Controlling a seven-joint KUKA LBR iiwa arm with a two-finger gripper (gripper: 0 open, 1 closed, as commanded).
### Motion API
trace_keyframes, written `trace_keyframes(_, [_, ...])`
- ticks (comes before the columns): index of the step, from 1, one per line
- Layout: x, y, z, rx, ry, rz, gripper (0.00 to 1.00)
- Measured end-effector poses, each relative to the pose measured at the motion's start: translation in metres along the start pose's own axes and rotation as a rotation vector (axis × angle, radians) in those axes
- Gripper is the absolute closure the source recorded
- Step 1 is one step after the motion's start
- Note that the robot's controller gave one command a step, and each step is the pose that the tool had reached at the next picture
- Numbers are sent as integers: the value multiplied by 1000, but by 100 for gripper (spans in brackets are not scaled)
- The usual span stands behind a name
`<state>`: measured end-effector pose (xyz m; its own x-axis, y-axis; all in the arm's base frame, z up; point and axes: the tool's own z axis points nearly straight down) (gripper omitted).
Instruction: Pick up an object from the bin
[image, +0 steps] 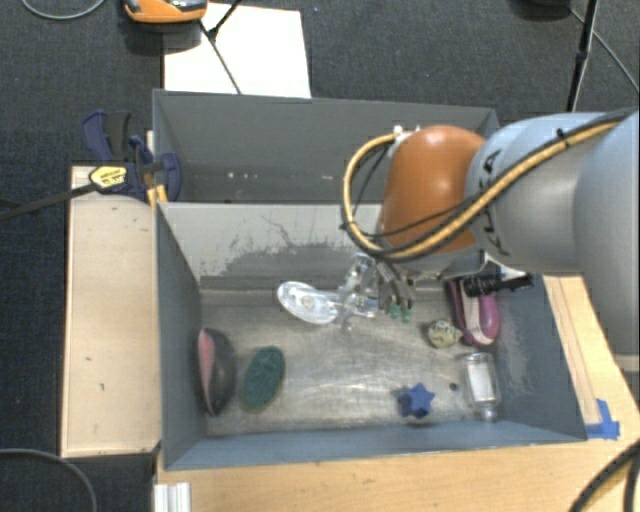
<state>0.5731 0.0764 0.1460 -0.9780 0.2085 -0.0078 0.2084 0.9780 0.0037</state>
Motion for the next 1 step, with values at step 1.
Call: trace_keyframes(1, [-1,1,-14,1,3,-1,100])
